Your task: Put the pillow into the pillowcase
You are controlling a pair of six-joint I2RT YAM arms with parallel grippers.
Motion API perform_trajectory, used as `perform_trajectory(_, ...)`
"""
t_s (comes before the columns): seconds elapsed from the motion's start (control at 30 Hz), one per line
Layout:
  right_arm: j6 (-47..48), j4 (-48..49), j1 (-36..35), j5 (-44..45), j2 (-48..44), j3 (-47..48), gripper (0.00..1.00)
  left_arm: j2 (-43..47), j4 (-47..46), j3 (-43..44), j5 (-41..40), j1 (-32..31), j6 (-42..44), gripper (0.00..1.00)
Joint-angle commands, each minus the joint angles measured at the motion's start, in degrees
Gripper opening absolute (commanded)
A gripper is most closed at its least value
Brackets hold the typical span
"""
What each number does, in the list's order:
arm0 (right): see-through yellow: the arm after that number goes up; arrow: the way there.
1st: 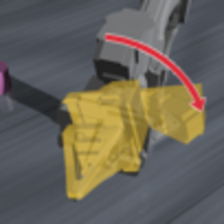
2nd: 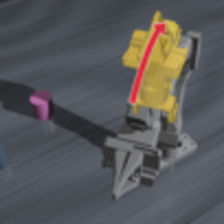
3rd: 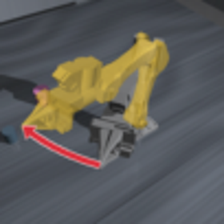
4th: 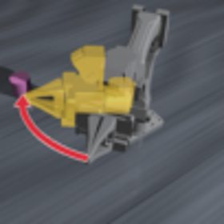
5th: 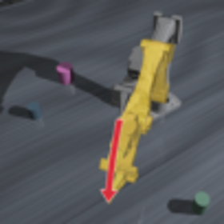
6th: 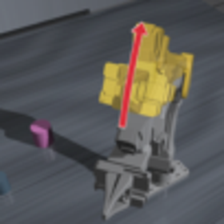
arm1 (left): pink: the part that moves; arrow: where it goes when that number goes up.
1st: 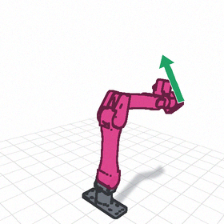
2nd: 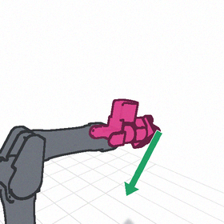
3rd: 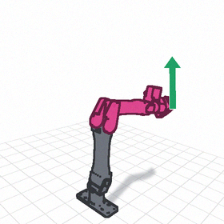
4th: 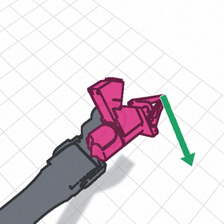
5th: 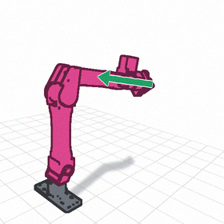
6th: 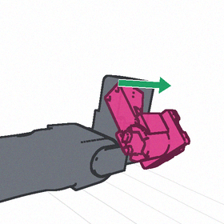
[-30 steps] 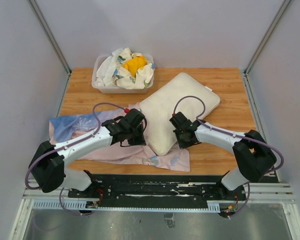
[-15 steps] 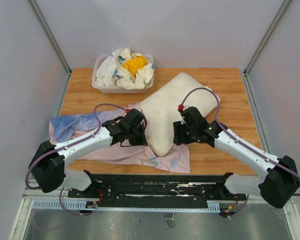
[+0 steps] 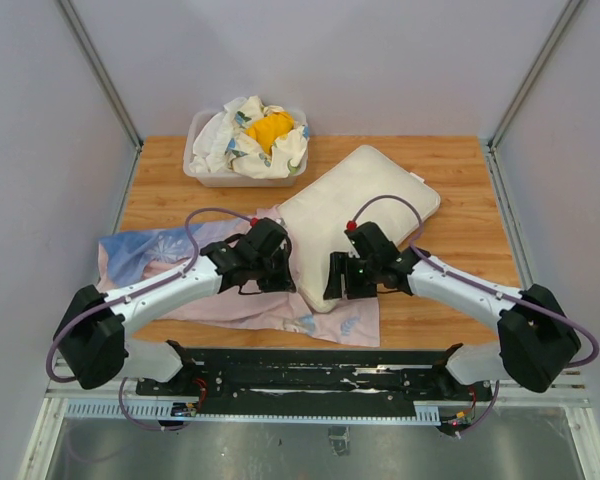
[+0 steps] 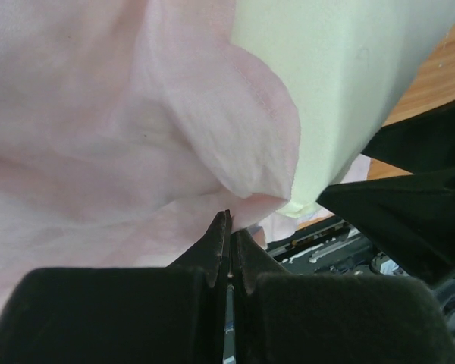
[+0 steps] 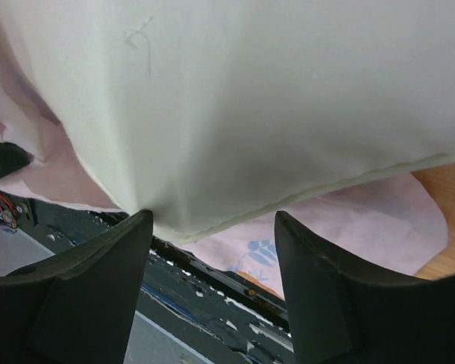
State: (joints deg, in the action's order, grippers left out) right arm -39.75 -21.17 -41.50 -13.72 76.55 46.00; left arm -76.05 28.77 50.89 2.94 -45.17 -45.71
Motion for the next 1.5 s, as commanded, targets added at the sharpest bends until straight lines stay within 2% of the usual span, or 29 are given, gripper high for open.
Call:
perform_trajectory(0.0, -2.89, 5.64, -1.25, -1.32, 2.17, -1.23, 0.66, 2.57, -0.31, 0.16, 1.11, 0.18, -0.75, 0.01)
perform_trajectory(0.03, -3.52, 7.33, -1.34, -1.13, 2.65, -1.52, 0.65, 2.76, -0.3, 0.23, 1.27, 0.17, -0.95, 0.01)
perform_trajectory(0.1, -4.59, 9.57, -1.42, 0.21, 3.92, -1.49, 0.51, 2.99, -0.18, 0.66, 1.63, 0.17, -1.15, 0.01)
perform_trajectory(0.13, -4.9, 10.56, -1.52, 0.56, 4.82, -1.32, 0.42, 3.13, -0.09, 0.96, 1.89, 0.17, -1.23, 0.01)
perform_trajectory(0.23, -5.17, 12.3, -1.61, 0.67, 7.53, -0.25, 0.06, 3.28, -0.11, 1.27, 2.49, 0.06, -1.55, 0.01)
perform_trajectory(0.27, -5.21, 12.63, -1.59, 0.44, 8.11, 0.18, 0.01, 3.19, 0.01, 1.31, 2.47, 0.0, -1.48, 0.01)
perform_trajectory(0.5, -4.13, 13.08, -2.07, 1.14, 6.39, 6.33, 0.01, 3.36, -0.27, 0.57, 2.43, -0.01, -1.58, 0.01)
perform_trajectory(0.8, -2.75, 13.81, -2.09, -4.24, 13.3, 16.64, 0.01, 2.87, -0.49, 2.31, 2.47, -0.01, -0.95, 0.01)
perform_trajectory(1.23, -3.5, 21.0, -5.34, -9.87, 19.77, 16.05, 0.01, -1.21, 0.47, 9.39, 2.1, 0.06, 1.39, 0.0)
perform_trajectory(1.47, -1.79, 24.05, -5.53, -19.48, 23.7, 14.16, 0.01, -0.69, 1.13, 8.44, 1.6, 0.38, 1.55, 0.0)
